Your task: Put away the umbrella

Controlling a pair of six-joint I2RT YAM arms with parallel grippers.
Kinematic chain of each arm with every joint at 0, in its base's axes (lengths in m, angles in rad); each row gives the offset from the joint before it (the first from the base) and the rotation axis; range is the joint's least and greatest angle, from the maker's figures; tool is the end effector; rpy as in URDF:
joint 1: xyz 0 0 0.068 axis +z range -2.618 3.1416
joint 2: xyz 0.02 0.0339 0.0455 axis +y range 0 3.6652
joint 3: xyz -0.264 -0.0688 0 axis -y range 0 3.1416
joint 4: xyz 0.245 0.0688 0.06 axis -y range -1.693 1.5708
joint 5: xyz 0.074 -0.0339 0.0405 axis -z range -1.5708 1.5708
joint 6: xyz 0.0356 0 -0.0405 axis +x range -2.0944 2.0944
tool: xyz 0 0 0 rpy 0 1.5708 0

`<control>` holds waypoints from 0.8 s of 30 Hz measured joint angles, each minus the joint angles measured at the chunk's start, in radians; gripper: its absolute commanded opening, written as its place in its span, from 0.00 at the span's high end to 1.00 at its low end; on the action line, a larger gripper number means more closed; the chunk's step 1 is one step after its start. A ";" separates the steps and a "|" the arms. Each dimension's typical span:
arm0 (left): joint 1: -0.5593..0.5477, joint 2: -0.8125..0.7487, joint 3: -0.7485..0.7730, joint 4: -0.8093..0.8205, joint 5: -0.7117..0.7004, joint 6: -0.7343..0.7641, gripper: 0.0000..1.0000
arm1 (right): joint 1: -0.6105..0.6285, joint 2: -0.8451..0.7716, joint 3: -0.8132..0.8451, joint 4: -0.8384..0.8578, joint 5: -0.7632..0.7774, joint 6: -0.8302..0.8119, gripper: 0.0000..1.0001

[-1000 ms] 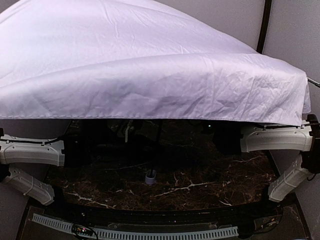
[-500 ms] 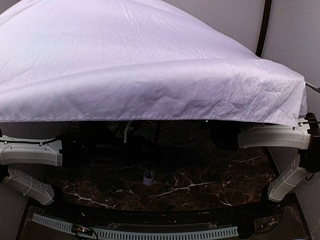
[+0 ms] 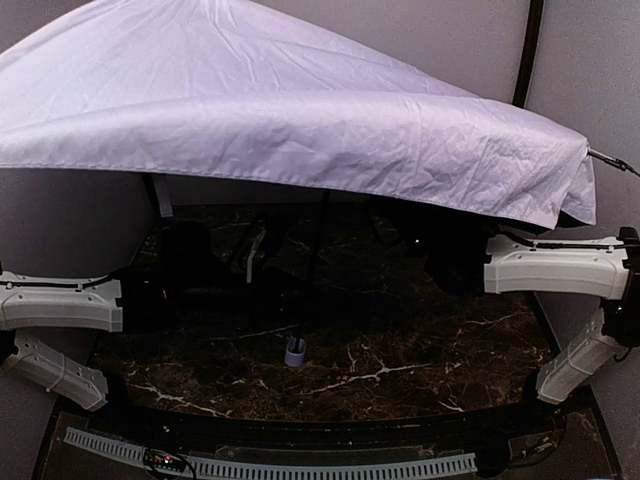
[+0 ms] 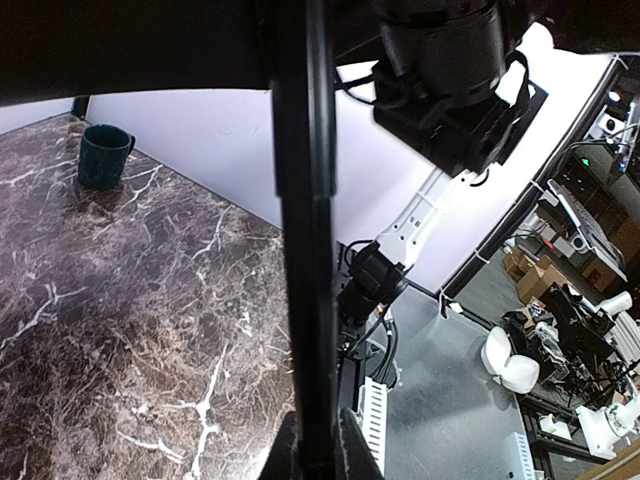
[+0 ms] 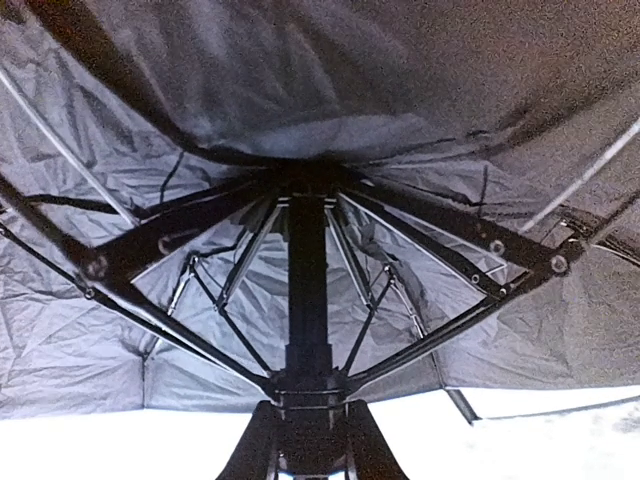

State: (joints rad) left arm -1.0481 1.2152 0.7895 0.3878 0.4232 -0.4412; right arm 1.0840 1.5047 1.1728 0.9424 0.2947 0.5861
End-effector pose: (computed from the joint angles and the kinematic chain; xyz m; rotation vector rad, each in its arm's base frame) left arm 0.1283 -0.2520 0.3104 0.8857 1.5931 -1.4467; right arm 0.1693 0.2977 0.4158 0.0311 1.0836 1.3802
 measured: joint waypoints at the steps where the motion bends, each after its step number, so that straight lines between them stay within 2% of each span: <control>1: 0.000 0.000 0.000 -0.005 -0.003 0.000 1.00 | -0.001 -0.008 0.004 -0.035 -0.002 -0.013 0.95; 6: 0.000 -0.006 0.010 -0.046 -0.029 0.001 1.00 | 0.007 -0.013 0.060 -0.202 -0.003 -0.077 0.88; 17: -0.006 -0.052 0.017 -0.164 -0.148 0.090 1.00 | 0.075 -0.011 0.043 -0.249 0.043 -0.141 0.77; 20: -0.008 -0.068 0.017 -0.184 -0.173 0.097 1.00 | 0.085 -0.011 0.035 -0.259 0.048 -0.135 0.70; 24: -0.008 -0.098 0.017 -0.172 -0.206 0.121 1.00 | 0.123 -0.002 -0.003 -0.352 0.047 -0.135 0.66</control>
State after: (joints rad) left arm -1.0557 1.1172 0.8062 0.2153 0.2169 -0.3206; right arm 1.2072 1.5024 1.1694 0.5907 0.3420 0.4507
